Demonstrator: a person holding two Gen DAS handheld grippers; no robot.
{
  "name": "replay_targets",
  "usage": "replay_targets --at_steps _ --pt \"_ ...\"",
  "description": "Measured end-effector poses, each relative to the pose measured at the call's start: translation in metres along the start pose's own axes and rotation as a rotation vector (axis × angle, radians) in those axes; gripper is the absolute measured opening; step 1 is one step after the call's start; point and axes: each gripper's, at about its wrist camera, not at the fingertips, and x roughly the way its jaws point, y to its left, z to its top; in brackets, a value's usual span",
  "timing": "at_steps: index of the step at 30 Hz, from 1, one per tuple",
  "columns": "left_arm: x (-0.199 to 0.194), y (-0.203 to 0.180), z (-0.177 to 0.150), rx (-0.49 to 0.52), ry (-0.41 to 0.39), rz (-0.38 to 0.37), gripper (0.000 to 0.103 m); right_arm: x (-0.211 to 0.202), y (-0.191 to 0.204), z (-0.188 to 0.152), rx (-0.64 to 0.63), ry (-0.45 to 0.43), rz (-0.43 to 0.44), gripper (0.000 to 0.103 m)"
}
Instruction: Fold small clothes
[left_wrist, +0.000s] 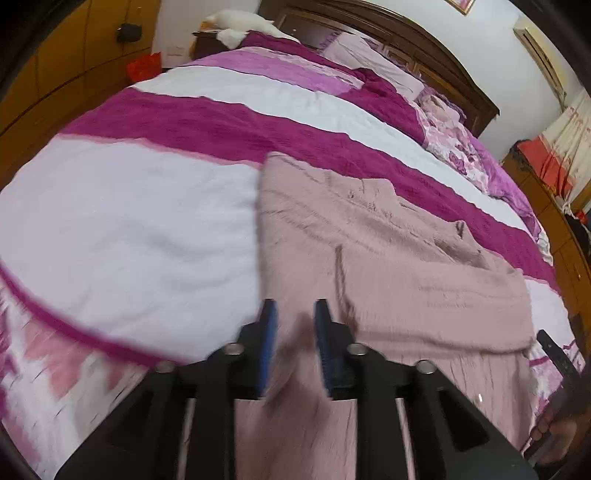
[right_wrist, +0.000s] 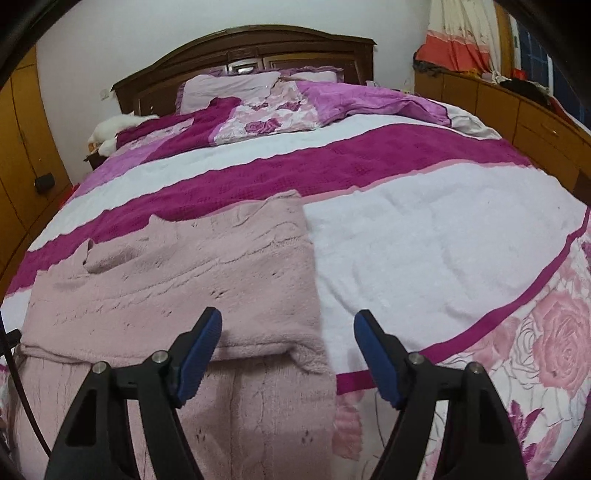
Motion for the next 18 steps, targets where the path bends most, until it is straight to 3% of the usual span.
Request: replay_targets --at_steps 3,5,12,18 --pt "-0.028 0.011 -0.017 0.007 0.034 -0.037 0.008 -0.013 0.0 -0.002 0.031 0.083 0.075 0.078" --pt "-0.042 0.015 -0.027 -0.001 0.058 -0.078 0.008 -0.031 0.003 -0.009 0.036 0.077 0.095 0.078" --pt "-0.086 0.025 -0.071 0.01 0.063 -0.078 0.009 -0.087 0.014 -0.05 -0.087 0.106 0.034 0.078" --pt "-0.108 0.021 -0.108 0.047 0.069 -0.074 0.009 -0.119 0.005 -0.086 -0.092 0.115 0.017 0.078"
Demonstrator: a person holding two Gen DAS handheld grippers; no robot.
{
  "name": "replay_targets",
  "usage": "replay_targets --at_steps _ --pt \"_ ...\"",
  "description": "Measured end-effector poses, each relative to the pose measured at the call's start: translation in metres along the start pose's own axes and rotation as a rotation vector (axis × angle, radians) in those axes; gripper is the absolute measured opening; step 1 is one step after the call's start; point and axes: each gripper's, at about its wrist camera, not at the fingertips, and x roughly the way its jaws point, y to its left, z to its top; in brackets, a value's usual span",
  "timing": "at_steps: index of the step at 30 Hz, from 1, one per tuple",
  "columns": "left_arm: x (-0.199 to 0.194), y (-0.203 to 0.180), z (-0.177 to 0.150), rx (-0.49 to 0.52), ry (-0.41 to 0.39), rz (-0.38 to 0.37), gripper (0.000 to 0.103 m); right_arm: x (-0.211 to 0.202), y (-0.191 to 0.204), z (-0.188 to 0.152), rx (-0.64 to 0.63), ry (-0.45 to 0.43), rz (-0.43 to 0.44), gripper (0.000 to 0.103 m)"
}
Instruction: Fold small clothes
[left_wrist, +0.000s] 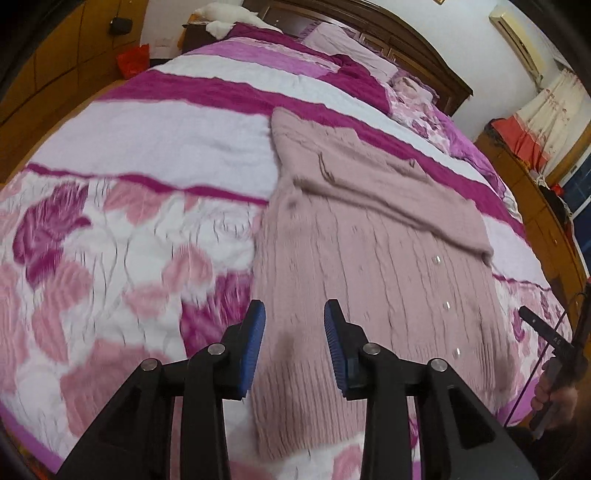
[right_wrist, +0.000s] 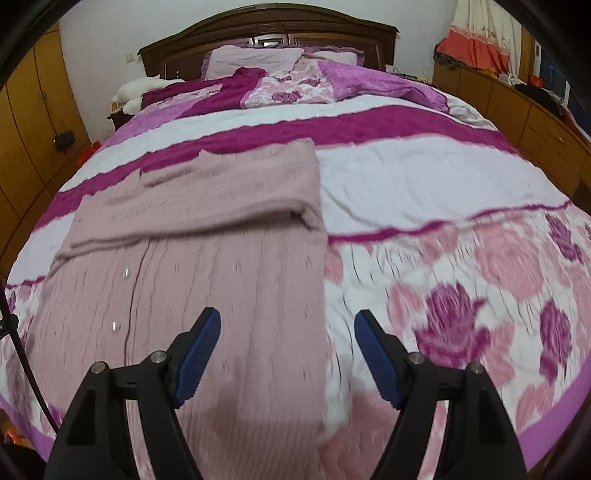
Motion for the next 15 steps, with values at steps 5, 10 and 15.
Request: replay_targets --at_steps 5,10,15 --pt "-0.004 0.0 -0.029 -0.011 0.009 -0.007 0.009 -0.012 -0.009 -0.029 0.002 0.024 -0.009 0.078" --pt "0.003 0.024 -0.067 -0.155 0.013 0.001 0.009 -0.004 -0.035 -0.057 0.087 0.063 -0.051 0.079" --pt "0.006 0.033 -0.081 -0.238 -0.018 -0.041 0.01 0.018 -0.056 -0.087 0.219 0.13 0.087 0.081"
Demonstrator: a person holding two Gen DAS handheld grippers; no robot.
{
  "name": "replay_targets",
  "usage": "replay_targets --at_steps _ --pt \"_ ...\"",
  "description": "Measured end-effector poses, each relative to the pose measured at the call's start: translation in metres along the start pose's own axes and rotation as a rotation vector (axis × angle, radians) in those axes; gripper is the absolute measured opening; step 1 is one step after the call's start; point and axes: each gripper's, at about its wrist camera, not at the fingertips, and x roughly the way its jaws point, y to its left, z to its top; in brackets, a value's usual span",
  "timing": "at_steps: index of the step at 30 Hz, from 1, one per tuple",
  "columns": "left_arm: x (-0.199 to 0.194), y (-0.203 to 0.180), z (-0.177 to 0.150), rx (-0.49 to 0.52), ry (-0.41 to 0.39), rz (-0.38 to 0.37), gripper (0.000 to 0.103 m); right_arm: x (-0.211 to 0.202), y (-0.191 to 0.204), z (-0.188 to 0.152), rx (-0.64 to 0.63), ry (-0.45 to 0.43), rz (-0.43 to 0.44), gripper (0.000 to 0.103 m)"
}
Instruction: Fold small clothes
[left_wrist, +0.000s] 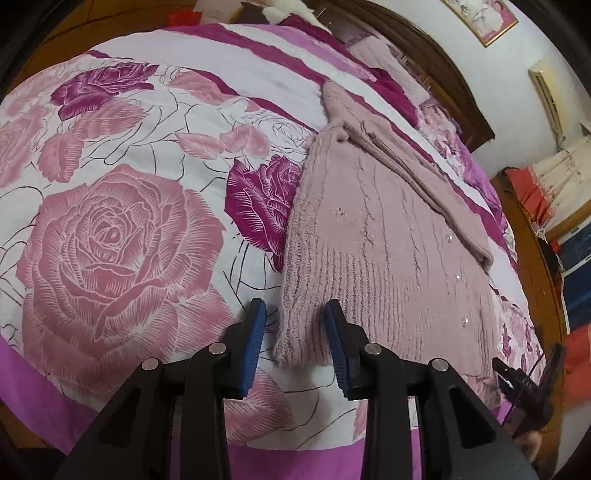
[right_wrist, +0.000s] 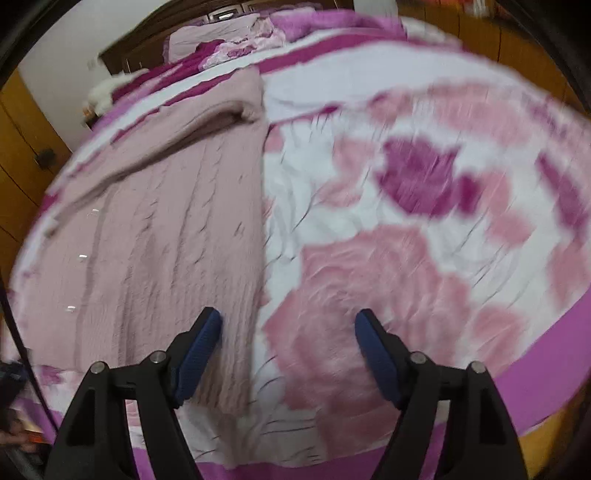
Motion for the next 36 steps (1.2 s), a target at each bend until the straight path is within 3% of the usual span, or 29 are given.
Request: replay_targets --at_steps 3,6,8,11,12,13,15,18,26,36 --pt "0.003 -0.007 0.0 0.014 -0.001 -0.035 0.01 0.003 0.002 -0.003 0.0 -0.028 0.084 0.081" --pt "0.009 -0.015 -0.002 0.072 -0.019 -0.036 0.01 0.008 0.011 -0.004 -0.009 -0.03 0.232 0.081" --pt "0.01 -0.012 -0.001 0.071 -0.034 -0.075 0.0 0.014 0.016 -0.005 -0.035 -0.033 0.238 0.075" --pt "0.01 -0.004 -0.001 0.035 -0.035 -0.122 0.0 0.016 0.016 -0.005 -0.029 -0.048 0.211 0.041" --pt "0.007 -0.003 -0.002 0.025 -0.038 -0.13 0.0 0.015 0.011 -0.005 0.0 -0.051 0.222 0.015" --pt "0.004 -0.003 -0.003 0.027 -0.043 -0.126 0.0 0.015 0.006 -0.004 0.028 -0.042 0.253 0.012" --pt "-0.002 -0.007 -0.005 0.052 -0.052 -0.106 0.0 0.011 -0.003 -0.005 0.078 -0.036 0.301 0.011" --pt "-0.012 -0.011 -0.01 0.066 -0.062 -0.112 0.0 0.0 -0.003 -0.009 0.043 -0.042 0.293 0.009" --pt "-0.06 -0.01 -0.023 0.037 -0.138 -0.227 0.0 -0.048 -0.013 -0.018 0.05 -0.121 0.379 0.008" --pt "-0.1 -0.019 -0.06 0.125 -0.164 -0.226 0.0 -0.101 -0.006 -0.046 -0.03 -0.216 0.345 0.006"
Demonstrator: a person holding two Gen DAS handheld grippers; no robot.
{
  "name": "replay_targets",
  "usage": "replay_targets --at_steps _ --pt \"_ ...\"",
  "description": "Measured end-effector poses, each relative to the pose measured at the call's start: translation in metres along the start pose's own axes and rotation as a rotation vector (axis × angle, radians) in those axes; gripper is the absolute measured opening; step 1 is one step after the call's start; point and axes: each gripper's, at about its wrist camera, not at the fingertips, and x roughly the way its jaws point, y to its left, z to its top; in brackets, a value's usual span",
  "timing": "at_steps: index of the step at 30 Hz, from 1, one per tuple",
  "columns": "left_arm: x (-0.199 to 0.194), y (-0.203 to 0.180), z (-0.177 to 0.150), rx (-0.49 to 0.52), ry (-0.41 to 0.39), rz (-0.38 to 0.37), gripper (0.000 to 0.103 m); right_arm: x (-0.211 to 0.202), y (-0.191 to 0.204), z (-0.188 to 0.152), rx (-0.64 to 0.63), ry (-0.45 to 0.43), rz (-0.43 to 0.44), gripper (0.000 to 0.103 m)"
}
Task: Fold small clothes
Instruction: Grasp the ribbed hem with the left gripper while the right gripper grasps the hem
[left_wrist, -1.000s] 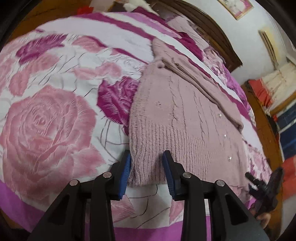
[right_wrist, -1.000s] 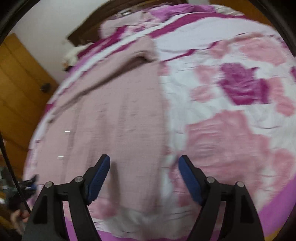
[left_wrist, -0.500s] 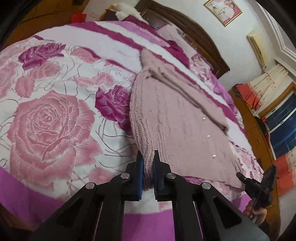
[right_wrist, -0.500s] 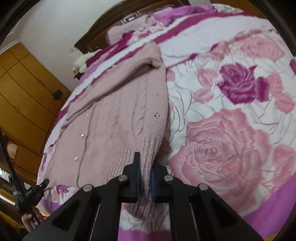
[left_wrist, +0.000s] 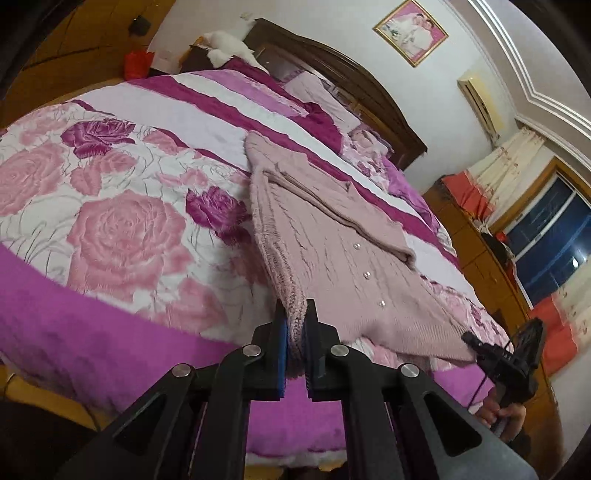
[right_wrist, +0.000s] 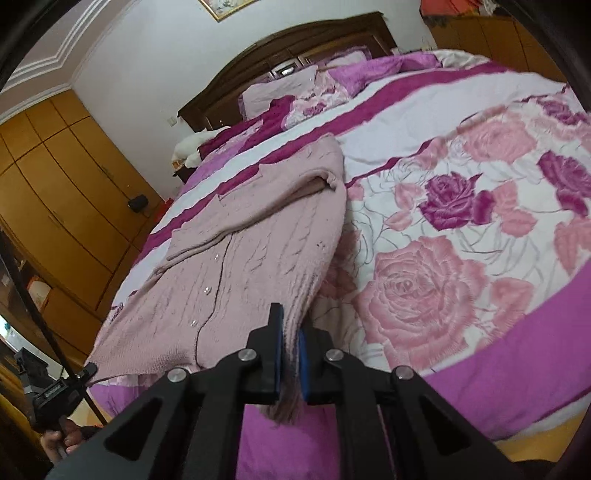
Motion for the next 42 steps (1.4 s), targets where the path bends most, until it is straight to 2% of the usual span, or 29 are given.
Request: replay_targets --at_steps 7,9,14,17,21,27,34,40,42 --pt "-0.02 -0.006 -0.03 0.049 0.006 -0.02 0.0 -0.047 -0.002 -0.02 -0.113 -0.059 -0.041 0.003" --pt "-0.023 -0.004 -0.033 0.051 0.006 -0.024 0.0 -0.053 -0.007 -0.028 -0.106 -0.061 -0.032 0.003" --pt "-0.024 -0.003 -0.039 0.036 0.011 -0.048 0.0 -0.057 -0.029 -0.041 0.005 -0.094 0.029 0.003" --pt "-0.033 -0.01 -0.042 0.074 -0.005 -0.049 0.0 -0.061 -0.028 -0.048 -0.007 -0.108 0.044 0.003" --pt "-0.046 -0.012 -0.043 0.072 -0.021 -0.082 0.0 -0.068 -0.021 -0.052 -0.024 -0.133 0.038 0.002" --pt "-0.078 -0.012 -0.034 0.044 -0.07 -0.129 0.0 -0.098 -0.006 -0.049 -0.035 -0.181 0.081 0.002" --pt "-0.108 -0.016 -0.04 0.048 -0.113 -0.131 0.0 -0.131 0.001 -0.049 -0.041 -0.229 0.134 0.002" --pt "-0.109 -0.026 -0.045 0.12 -0.107 -0.049 0.0 -0.139 -0.002 -0.058 -0.051 -0.215 0.135 0.002" --pt "-0.103 -0.026 -0.043 0.12 -0.1 -0.042 0.0 -0.134 -0.006 -0.058 -0.054 -0.214 0.109 0.002"
